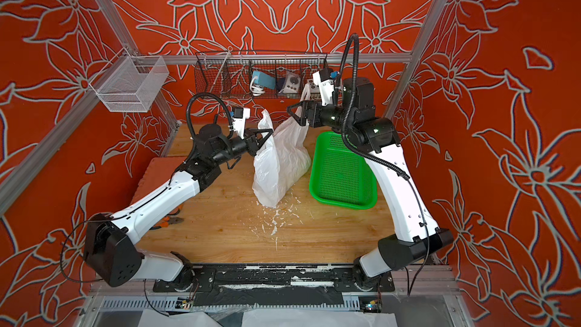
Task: Place the pears into plastic bags & tie knots
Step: Tie the plastic bag at the center of the board.
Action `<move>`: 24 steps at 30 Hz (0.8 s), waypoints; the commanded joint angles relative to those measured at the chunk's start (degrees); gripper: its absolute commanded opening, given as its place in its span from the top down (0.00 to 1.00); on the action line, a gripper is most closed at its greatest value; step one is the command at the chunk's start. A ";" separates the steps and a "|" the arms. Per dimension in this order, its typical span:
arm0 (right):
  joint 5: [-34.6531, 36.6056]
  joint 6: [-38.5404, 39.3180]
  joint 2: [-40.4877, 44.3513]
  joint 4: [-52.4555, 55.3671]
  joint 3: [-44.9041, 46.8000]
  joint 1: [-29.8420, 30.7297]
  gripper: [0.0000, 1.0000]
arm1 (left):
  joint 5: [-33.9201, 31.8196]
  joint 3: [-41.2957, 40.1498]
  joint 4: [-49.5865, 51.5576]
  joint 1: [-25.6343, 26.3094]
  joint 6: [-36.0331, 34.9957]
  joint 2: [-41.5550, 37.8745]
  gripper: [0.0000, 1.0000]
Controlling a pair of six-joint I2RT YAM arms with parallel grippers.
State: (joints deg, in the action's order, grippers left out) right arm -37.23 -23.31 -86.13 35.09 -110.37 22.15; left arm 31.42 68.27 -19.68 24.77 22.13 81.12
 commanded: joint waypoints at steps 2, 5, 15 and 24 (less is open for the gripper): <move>-12.13 1.36 -2.72 -10.40 2.25 0.94 0.13 | 17.55 6.69 1.45 -1.62 1.59 3.87 1.00; -12.34 2.41 -4.32 -10.57 1.23 2.98 0.11 | 20.25 9.26 2.88 -1.57 1.95 5.84 1.00; -7.87 5.16 -7.98 -6.48 -1.57 5.45 0.22 | 21.75 9.34 3.76 -1.57 1.36 6.75 1.00; -3.21 0.97 -7.08 -9.46 -2.86 4.97 1.00 | 22.01 7.62 11.42 -2.16 -4.97 6.37 1.00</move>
State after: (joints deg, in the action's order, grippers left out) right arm -42.26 -20.49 -94.26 29.63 -110.98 27.64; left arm 52.18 76.40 -12.95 23.14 20.99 87.53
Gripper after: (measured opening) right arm 0.060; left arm 0.047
